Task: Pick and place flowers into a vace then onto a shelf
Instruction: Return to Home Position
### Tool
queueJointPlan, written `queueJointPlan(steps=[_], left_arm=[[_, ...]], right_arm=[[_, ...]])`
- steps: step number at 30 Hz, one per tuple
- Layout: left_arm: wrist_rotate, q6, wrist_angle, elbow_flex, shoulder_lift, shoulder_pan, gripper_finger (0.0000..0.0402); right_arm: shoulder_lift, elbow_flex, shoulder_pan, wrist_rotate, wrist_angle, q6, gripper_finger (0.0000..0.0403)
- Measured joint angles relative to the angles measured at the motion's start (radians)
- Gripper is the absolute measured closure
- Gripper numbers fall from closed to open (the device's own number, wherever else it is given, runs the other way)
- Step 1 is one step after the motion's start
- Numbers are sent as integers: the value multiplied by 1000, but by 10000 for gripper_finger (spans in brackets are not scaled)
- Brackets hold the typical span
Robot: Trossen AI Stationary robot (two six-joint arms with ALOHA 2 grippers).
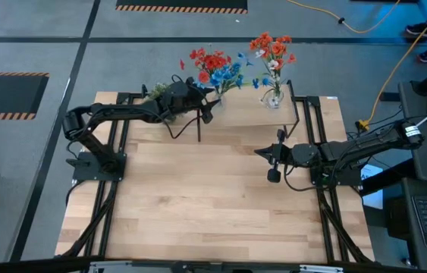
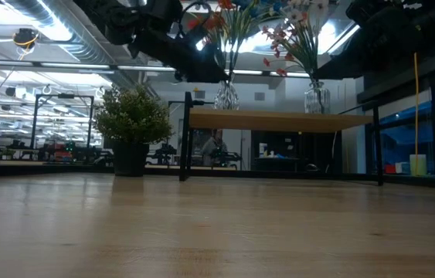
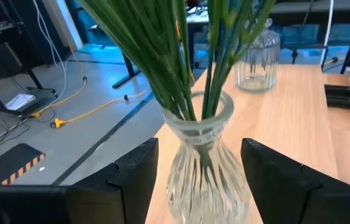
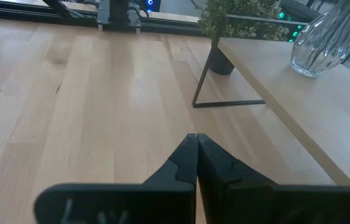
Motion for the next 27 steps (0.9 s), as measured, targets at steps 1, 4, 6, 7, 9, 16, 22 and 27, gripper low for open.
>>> queueJointPlan(steps=[1,4,6,7,9,16,22,27], left_arm=[[0,-4,-9,0,-11,0,178],[0,-6,-43,0,-47,0,176],[1,-4,-83,0,-71,0,176],[8,2,-109,0,-85,0,176],[29,2,-165,0,-117,0,179],[30,15,-251,-52,-245,-34,238],[18,20,-235,-190,-419,-77,332],[70,20,-93,-378,-572,-107,393]], right_arm=[[0,0,0,0,0,0,395],[0,0,0,0,0,0,395],[0,0,0,0,0,0,395],[0,0,0,0,0,0,395],[0,0,0,0,0,0,395],[0,0,0,0,0,1,395],[0,0,0,-7,1,3,395],[0,0,0,-13,2,3,395]])
